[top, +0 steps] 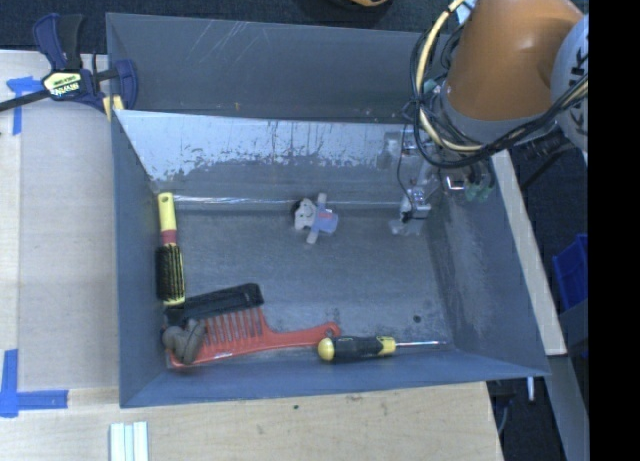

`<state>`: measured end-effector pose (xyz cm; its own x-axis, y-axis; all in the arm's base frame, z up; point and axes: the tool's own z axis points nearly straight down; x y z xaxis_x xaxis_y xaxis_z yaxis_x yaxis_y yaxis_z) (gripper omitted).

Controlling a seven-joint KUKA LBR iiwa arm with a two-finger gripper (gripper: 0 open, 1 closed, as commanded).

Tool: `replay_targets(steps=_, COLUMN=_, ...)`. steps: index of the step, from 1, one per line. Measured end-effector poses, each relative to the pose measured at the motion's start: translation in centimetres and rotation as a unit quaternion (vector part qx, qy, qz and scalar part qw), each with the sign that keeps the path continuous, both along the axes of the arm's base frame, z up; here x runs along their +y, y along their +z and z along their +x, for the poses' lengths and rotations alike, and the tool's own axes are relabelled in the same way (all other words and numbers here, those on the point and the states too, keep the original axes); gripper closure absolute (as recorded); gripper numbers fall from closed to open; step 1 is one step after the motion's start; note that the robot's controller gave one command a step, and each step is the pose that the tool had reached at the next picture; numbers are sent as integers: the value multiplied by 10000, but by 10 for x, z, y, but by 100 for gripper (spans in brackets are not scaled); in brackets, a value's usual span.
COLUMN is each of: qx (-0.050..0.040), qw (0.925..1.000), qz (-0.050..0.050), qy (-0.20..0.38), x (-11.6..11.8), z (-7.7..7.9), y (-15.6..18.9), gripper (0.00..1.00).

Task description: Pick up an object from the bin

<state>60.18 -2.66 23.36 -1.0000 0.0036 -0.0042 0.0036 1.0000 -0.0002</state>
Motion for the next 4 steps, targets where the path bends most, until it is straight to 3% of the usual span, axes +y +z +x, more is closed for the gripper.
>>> replay_targets(steps=1, qx=9, qw=9949, qz=0, qy=1013, x=49, z=16, y=-108, gripper=0)
replay_targets(steps=2, qx=-25, qw=9930, qz=-6, qy=1181, x=61, z=24, y=-73, gripper=0)
replay_targets(steps=3, qx=-3, qw=9981, qz=3, qy=612, x=53, z=25, y=-105, gripper=0)
replay_targets(steps=4, qx=-42, qw=9899, qz=-7, qy=1420, x=53, z=25, y=-163, gripper=0)
